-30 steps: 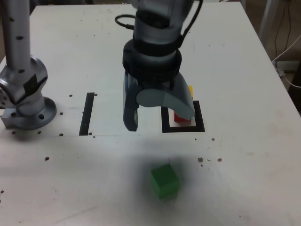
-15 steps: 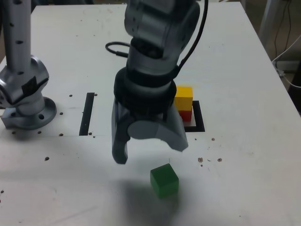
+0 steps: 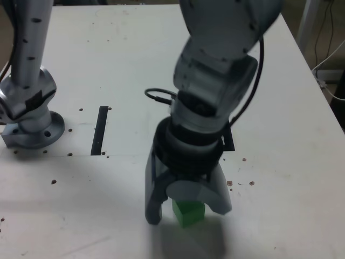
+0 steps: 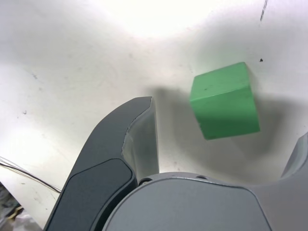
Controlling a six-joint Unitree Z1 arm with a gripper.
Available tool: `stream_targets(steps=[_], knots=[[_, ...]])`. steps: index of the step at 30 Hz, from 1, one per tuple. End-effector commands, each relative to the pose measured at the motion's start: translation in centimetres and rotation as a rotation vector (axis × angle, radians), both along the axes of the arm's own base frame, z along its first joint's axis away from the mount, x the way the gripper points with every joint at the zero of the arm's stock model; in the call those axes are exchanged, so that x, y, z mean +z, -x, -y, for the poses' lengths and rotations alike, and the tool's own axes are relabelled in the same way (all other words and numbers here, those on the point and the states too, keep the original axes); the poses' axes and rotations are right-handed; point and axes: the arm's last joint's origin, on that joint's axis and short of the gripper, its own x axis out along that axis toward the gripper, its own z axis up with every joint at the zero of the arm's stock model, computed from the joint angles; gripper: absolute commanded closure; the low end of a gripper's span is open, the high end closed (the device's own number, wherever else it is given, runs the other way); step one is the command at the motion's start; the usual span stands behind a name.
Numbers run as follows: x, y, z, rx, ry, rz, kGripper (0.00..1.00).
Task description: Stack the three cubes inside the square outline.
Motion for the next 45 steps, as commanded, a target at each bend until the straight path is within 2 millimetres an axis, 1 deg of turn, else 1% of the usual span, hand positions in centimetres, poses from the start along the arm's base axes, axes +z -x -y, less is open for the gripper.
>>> stream_targets(steps=[1, 4, 7, 11, 15, 18, 20, 37, 45], knots=[[-0.7, -0.6, -0.2, -0.008, 0.014, -0.016, 0.02], [-1.5, -1.2, -0.7, -0.024, 0.037, -0.046, 0.06], [-1.9, -1.5, -1.1, -0.033, 0.053, -0.069, 0.12], [-2.3, -1.8, -1.4, -0.041, 0.065, -0.082, 0.32], [-2.5, -2.1, -1.5, -0.051, 0.060, -0.065, 0.58], [-2.5, -2.2, -1.5, -0.060, 0.053, -0.043, 0.70], [-2.5, -2.3, -1.5, -0.063, 0.050, -0.034, 0.72], [-2.2, -2.2, -1.6, -0.066, 0.047, -0.025, 0.72], [-1.5, -1.8, -1.8, -0.072, 0.043, -0.022, 0.72]])
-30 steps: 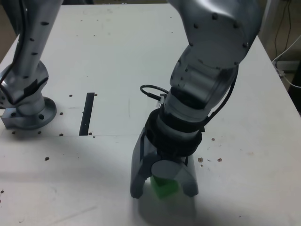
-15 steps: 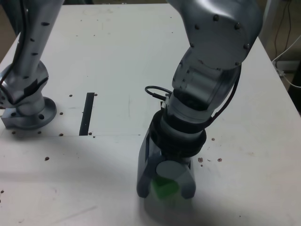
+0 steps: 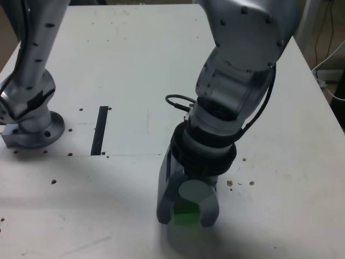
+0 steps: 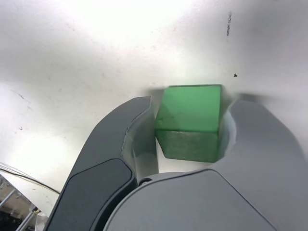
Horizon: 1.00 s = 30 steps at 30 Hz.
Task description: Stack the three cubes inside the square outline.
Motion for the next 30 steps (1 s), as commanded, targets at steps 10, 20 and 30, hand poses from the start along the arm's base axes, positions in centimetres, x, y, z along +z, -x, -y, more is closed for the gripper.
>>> stream_targets(steps=[10, 20, 30], knots=[[3.0, 1.2, -1.2, -0.034, -0.039, 0.034, 0.72], [7.9, 1.3, -6.1, -0.043, -0.063, 0.077, 0.72], [11.0, 0.2, -11.2, -0.022, -0.050, 0.108, 0.72]])
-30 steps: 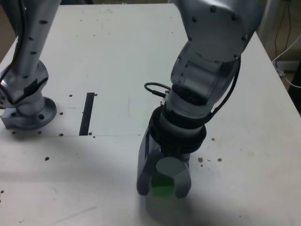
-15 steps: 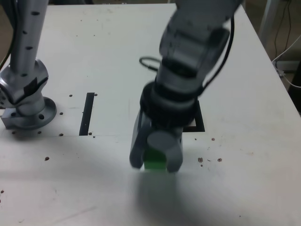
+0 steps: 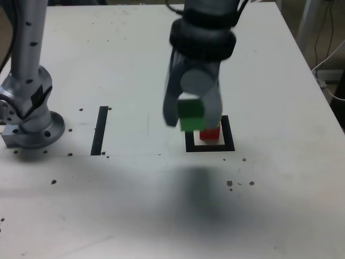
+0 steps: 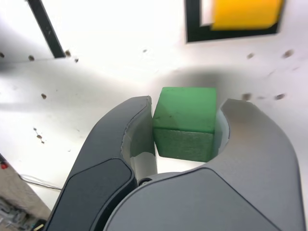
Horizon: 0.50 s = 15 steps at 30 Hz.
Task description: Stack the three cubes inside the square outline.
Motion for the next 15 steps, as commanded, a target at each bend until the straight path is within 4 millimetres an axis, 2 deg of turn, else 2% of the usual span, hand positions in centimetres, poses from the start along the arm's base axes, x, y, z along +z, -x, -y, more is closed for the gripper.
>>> stream_targets(steps=[1, 15], knots=[[0.5, -0.1, -1.0, -0.002, 0.001, -0.005, 0.72], [-0.3, -2.6, -5.1, -0.004, -0.004, -0.022, 0.72]])
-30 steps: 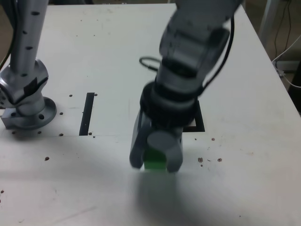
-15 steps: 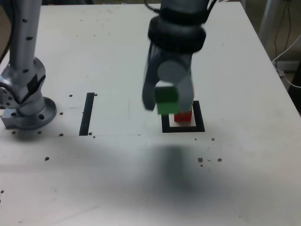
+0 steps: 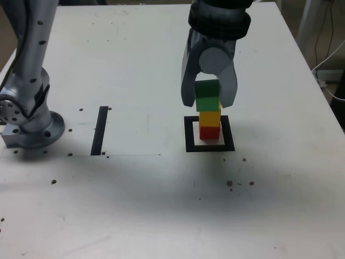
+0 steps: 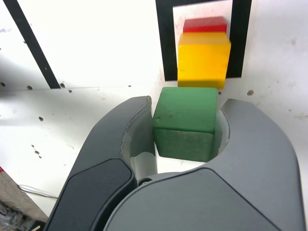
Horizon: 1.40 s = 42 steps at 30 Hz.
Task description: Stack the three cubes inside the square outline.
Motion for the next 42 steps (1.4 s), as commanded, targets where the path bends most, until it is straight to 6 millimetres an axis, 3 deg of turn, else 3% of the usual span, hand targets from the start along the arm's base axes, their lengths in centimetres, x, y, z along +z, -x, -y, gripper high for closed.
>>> stream_targets(steps=[1, 26, 29, 32, 34, 36, 42], knots=[[-0.1, 0.0, -0.4, -0.001, -0.008, -0.025, 0.72], [-1.5, -1.3, -1.8, -0.004, -0.034, -0.039, 0.71], [-1.6, -1.3, -1.8, -0.004, -0.031, -0.043, 0.56], [-1.7, -1.3, -1.8, -0.006, -0.027, -0.049, 0.24], [-1.7, -1.2, -1.8, -0.007, -0.025, -0.052, 0.11], [-1.8, -1.2, -1.8, -0.008, -0.025, -0.054, 0.07], [-1.8, -1.1, -1.8, -0.008, -0.025, -0.058, 0.06]])
